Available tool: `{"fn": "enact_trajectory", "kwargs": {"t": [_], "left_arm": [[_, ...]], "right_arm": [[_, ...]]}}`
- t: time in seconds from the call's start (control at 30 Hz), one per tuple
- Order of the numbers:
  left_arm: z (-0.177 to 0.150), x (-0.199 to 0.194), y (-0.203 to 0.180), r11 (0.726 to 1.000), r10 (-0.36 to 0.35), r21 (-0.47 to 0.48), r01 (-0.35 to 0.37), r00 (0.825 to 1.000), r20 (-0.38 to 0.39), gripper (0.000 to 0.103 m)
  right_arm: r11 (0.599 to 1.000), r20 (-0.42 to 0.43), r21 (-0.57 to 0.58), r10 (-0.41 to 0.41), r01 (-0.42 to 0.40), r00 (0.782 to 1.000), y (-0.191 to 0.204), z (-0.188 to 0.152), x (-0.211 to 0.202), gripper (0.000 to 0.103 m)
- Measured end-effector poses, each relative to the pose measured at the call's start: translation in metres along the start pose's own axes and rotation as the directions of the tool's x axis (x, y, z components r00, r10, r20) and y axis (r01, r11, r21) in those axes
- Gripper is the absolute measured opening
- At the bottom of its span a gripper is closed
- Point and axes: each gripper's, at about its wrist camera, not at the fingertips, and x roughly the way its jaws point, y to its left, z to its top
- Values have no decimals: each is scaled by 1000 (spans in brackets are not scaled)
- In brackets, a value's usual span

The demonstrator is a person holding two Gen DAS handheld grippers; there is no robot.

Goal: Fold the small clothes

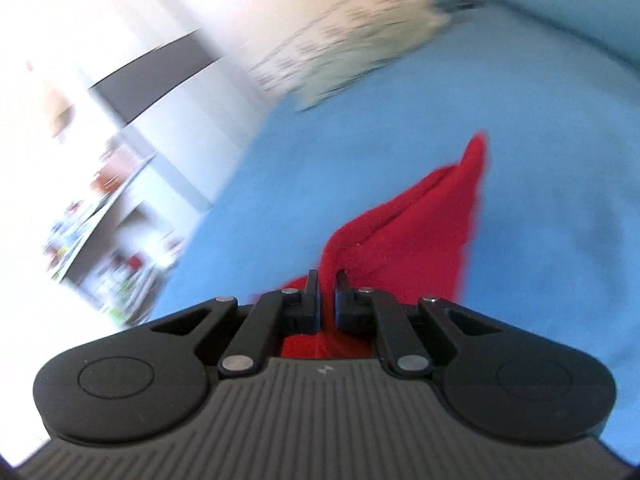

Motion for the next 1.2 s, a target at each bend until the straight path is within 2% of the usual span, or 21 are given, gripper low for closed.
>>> {"fn": "enact_trajectory", "kwargs": {"t": [0.1, 0.17, 0.27, 0.33, 0.43, 0.5, 0.53, 0.6, 0.63, 0.7, 0.77, 0.83, 0.93, 1.0, 1.2], "left_arm": [[-14, -24, 46, 999, 6, -50, -6, 1000, 13, 94], [-29, -32, 71, 997, 10, -72, -10, 1000, 3, 94], [-53, -37, 96, 997, 27, -68, -28, 1000, -5, 94], [-67, -36, 106, 997, 22, -72, -22, 1000, -8, 94], [-77, -32, 114, 995, -9, -102, 7, 1000, -13, 94], [-78, -33, 113, 994, -13, -112, 13, 1000, -2, 94], [-77, -33, 111, 993, -22, -115, 23, 1000, 5, 94], [-77, -40, 109, 992, -43, -117, 44, 999, 13, 94], [-75, -43, 107, 992, -54, -117, 56, 998, 22, 94], [-75, -49, 102, 992, -61, -107, 64, 998, 36, 94], [-71, -49, 99, 993, -57, -99, 62, 997, 51, 94], [-70, -49, 98, 992, -61, -110, 68, 996, 61, 94], [-67, -45, 97, 987, -72, -137, 81, 995, 71, 94], [-64, -43, 94, 986, -66, -145, 76, 995, 72, 94], [-56, -36, 87, 989, -39, -138, 49, 997, 71, 94]], "right_arm": [[992, -110, -94, 77, -88, 991, 60, -28, 55, 21], [987, -201, -108, 94, -117, 975, 83, -58, 97, 21], [987, -338, -134, 35, -85, 941, 97, -111, 156, 21], [986, -372, -160, -9, -54, 928, 97, -134, 173, 21], [990, -357, -126, 7, -56, 934, 91, -135, 173, 22], [987, -357, -148, 11, -68, 934, 94, -129, 169, 28], [982, -358, -168, 19, -85, 933, 96, -127, 164, 34], [972, -319, -214, 24, -97, 948, 105, -118, 147, 82], [966, -279, -238, 34, -103, 960, 108, -113, 135, 87], [955, -217, -281, 37, -98, 976, 108, -99, 109, 89], [941, -154, -336, -9, -44, 988, 104, -93, 81, 89], [915, -69, -401, -85, 50, 994, 91, -96, 51, 90], [869, 8, -457, -206, 187, 978, 65, -117, 16, 92], [852, 21, -462, -265, 244, 964, 46, -137, 5, 92], [831, 3, -439, -379, 342, 925, 12, -180, 11, 91]]}}
